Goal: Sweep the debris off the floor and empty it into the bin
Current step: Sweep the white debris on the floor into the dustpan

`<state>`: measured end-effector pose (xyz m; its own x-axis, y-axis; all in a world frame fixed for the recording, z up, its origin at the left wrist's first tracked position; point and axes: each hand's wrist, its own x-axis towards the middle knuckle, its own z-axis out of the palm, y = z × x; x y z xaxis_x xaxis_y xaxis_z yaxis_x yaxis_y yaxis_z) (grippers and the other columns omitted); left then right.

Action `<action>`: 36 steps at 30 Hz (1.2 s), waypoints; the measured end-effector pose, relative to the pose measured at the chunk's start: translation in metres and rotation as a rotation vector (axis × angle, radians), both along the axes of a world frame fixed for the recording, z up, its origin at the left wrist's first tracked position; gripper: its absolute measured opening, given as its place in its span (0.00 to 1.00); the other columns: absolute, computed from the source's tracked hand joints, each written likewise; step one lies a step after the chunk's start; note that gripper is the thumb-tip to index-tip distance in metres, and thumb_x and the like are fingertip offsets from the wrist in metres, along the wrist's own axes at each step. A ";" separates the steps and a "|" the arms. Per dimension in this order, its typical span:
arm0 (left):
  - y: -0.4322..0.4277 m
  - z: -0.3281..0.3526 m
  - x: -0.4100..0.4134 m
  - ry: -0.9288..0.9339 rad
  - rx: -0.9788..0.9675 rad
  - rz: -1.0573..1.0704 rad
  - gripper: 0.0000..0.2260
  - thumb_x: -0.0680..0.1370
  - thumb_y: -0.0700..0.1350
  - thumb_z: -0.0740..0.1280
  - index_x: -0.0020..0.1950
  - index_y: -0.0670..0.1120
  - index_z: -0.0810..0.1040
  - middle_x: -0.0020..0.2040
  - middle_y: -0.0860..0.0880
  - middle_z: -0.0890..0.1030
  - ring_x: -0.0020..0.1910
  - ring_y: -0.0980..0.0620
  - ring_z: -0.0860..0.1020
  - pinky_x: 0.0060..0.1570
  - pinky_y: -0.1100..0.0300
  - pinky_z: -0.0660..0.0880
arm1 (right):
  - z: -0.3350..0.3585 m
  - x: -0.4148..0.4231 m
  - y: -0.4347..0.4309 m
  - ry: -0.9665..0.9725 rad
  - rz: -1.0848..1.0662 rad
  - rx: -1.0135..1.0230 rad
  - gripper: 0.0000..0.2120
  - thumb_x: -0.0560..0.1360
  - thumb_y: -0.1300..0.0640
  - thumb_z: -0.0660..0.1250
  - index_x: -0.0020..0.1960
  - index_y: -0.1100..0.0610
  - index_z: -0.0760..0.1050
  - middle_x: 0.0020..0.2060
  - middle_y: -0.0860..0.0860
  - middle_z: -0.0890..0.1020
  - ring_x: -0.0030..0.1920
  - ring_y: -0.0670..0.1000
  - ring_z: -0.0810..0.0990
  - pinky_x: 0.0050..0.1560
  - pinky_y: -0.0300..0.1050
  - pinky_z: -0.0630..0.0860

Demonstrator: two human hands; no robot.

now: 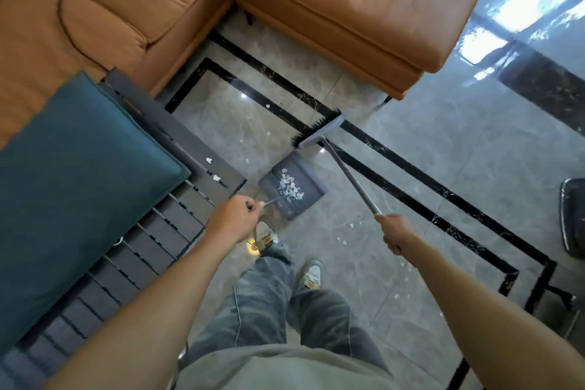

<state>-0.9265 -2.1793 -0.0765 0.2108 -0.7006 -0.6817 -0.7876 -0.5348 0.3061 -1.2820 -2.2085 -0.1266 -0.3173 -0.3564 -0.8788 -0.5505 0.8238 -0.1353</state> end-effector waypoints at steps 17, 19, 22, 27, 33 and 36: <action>-0.039 -0.032 0.024 0.111 0.149 0.098 0.18 0.85 0.56 0.63 0.38 0.51 0.79 0.30 0.54 0.74 0.26 0.56 0.69 0.26 0.61 0.61 | -0.060 0.163 -0.167 -0.143 0.599 0.009 0.21 0.81 0.50 0.57 0.59 0.65 0.79 0.40 0.56 0.78 0.41 0.56 0.76 0.44 0.49 0.76; -0.041 -0.032 0.017 0.121 0.176 0.137 0.17 0.85 0.56 0.63 0.37 0.53 0.77 0.31 0.53 0.75 0.27 0.56 0.70 0.26 0.62 0.61 | -0.074 0.177 -0.180 -0.153 0.695 0.021 0.19 0.81 0.50 0.58 0.59 0.63 0.79 0.44 0.56 0.78 0.43 0.56 0.76 0.49 0.50 0.77; -0.049 -0.037 0.006 0.125 0.208 0.203 0.17 0.85 0.55 0.62 0.36 0.54 0.75 0.31 0.52 0.75 0.29 0.57 0.73 0.27 0.63 0.61 | -0.096 0.186 -0.204 -0.117 0.877 0.049 0.17 0.82 0.49 0.60 0.57 0.61 0.79 0.38 0.52 0.79 0.36 0.51 0.78 0.35 0.40 0.73; -0.055 -0.038 -0.010 0.165 0.250 0.339 0.15 0.86 0.54 0.62 0.41 0.53 0.78 0.33 0.51 0.76 0.29 0.57 0.73 0.29 0.67 0.65 | -0.104 0.176 -0.243 0.003 1.051 0.030 0.15 0.80 0.55 0.60 0.61 0.59 0.79 0.56 0.59 0.82 0.57 0.61 0.81 0.53 0.52 0.76; -0.069 -0.035 -0.020 0.153 0.251 0.399 0.17 0.85 0.54 0.63 0.36 0.54 0.74 0.30 0.52 0.73 0.28 0.57 0.70 0.31 0.65 0.66 | -0.108 0.145 -0.302 0.094 1.148 -0.039 0.14 0.82 0.55 0.57 0.62 0.58 0.76 0.45 0.54 0.79 0.46 0.57 0.81 0.44 0.50 0.77; -0.080 -0.036 -0.020 0.105 0.246 0.359 0.17 0.84 0.55 0.63 0.36 0.54 0.75 0.30 0.52 0.75 0.27 0.57 0.71 0.29 0.64 0.66 | -0.102 0.123 -0.325 0.120 1.065 -0.085 0.09 0.83 0.55 0.57 0.57 0.54 0.75 0.37 0.50 0.75 0.36 0.50 0.76 0.31 0.42 0.69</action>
